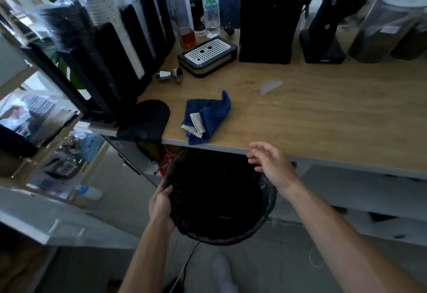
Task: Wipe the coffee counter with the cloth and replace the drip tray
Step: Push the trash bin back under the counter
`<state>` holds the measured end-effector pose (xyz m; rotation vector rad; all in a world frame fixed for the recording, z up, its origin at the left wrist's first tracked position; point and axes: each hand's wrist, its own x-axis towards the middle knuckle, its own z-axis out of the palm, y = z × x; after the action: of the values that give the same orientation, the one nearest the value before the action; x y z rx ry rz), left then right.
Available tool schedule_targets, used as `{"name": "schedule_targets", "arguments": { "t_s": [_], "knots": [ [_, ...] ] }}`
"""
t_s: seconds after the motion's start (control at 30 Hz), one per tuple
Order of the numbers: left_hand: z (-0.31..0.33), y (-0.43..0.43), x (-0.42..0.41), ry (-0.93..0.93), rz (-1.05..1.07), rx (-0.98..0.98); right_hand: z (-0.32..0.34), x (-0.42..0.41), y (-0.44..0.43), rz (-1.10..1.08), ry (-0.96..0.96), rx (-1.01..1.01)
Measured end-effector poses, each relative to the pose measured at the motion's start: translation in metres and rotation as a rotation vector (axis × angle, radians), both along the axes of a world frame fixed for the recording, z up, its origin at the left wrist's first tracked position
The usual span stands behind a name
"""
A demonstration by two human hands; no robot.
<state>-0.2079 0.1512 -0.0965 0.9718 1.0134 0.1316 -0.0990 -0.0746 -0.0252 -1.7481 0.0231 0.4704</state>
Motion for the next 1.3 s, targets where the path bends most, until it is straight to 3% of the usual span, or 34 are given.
{"name": "schedule_targets", "arguments": {
  "t_s": [0.2, 0.3, 0.43, 0.77, 1.07, 1.3],
  "knots": [
    [0.010, -0.038, -0.039, -0.008, 0.031, -0.017, -0.025, -0.041, -0.038, 0.056, -0.327, -0.507],
    [0.004, -0.053, -0.054, 0.024, 0.032, -0.035, -0.042, -0.059, -0.057, 0.061, -0.289, -0.658],
    [-0.014, -0.064, -0.065, 0.071, -0.015, -0.003, -0.064, -0.071, -0.080, 0.019, -0.194, -0.716],
    [-0.112, -0.088, -0.057, 0.330, -0.318, 0.355, -0.175, -0.098, -0.114, -0.075, -0.173, -0.783],
    [-0.266, -0.075, -0.052, 0.562, -0.770, 0.670, -0.329, -0.123, -0.130, -0.082, -0.023, -0.796],
    [-0.383, -0.078, -0.044, 0.633, -0.897, 0.673, -0.438, -0.124, -0.133, -0.048, 0.103, -0.768]
  ]
}}
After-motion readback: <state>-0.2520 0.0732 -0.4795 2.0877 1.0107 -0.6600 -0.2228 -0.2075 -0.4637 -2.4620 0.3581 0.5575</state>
